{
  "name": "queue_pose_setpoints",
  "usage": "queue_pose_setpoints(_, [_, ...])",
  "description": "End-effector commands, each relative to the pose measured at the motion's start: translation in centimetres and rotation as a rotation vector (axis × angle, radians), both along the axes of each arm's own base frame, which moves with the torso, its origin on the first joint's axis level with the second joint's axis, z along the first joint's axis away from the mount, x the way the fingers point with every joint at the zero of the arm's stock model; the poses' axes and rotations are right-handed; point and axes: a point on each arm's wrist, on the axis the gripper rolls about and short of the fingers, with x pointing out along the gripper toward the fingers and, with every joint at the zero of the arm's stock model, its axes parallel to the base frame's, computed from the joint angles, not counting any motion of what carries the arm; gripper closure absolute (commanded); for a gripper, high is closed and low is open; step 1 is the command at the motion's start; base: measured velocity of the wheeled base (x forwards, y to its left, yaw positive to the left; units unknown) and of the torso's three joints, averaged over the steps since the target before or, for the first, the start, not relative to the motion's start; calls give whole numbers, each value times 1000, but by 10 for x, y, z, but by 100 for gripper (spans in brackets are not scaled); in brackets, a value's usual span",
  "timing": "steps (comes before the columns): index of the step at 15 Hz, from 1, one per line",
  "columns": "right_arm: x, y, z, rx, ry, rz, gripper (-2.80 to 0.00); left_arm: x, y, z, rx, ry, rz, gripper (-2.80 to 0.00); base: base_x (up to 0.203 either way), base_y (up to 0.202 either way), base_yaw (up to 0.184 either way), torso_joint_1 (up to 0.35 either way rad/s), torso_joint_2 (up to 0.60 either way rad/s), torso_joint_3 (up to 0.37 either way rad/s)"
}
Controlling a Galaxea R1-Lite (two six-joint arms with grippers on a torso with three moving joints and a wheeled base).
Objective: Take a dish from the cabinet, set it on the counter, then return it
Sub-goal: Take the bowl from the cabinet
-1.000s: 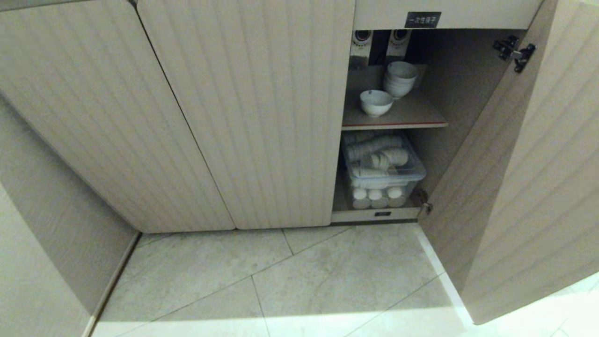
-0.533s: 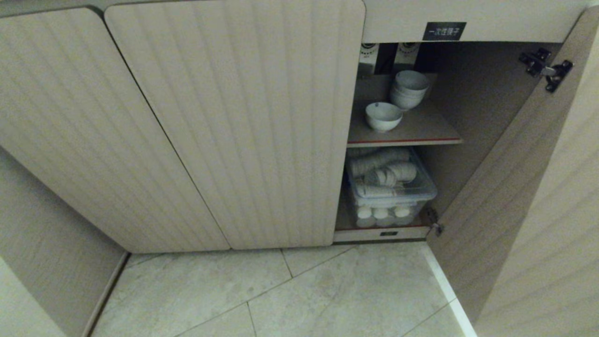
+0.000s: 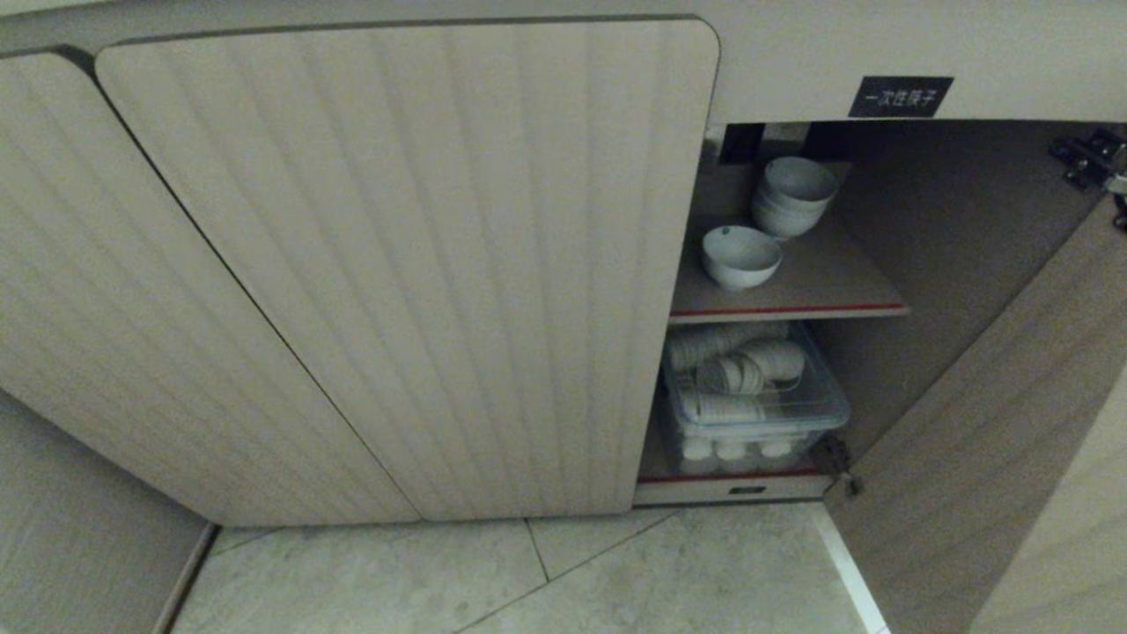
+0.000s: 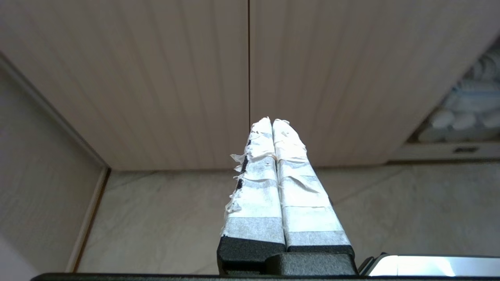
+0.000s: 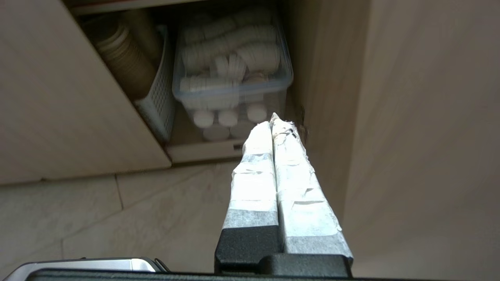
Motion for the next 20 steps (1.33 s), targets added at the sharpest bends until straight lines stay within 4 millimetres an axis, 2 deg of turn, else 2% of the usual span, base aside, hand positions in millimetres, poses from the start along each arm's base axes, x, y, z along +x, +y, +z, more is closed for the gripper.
queue_pose_setpoints(1, [0, 0, 0, 0, 0, 0, 0, 0, 0, 0, -1, -1, 0, 0, 200, 0, 7, 0, 2, 2])
queue_pose_setpoints(6, [0, 0, 0, 0, 0, 0, 0, 0, 0, 0, 1, -1, 0, 0, 162, 0, 2, 5, 2, 0])
queue_pose_setpoints(20, [0, 0, 0, -10, 2, 0, 0, 0, 0, 0, 1, -1, 0, 0, 0, 0, 0, 0, 0, 0])
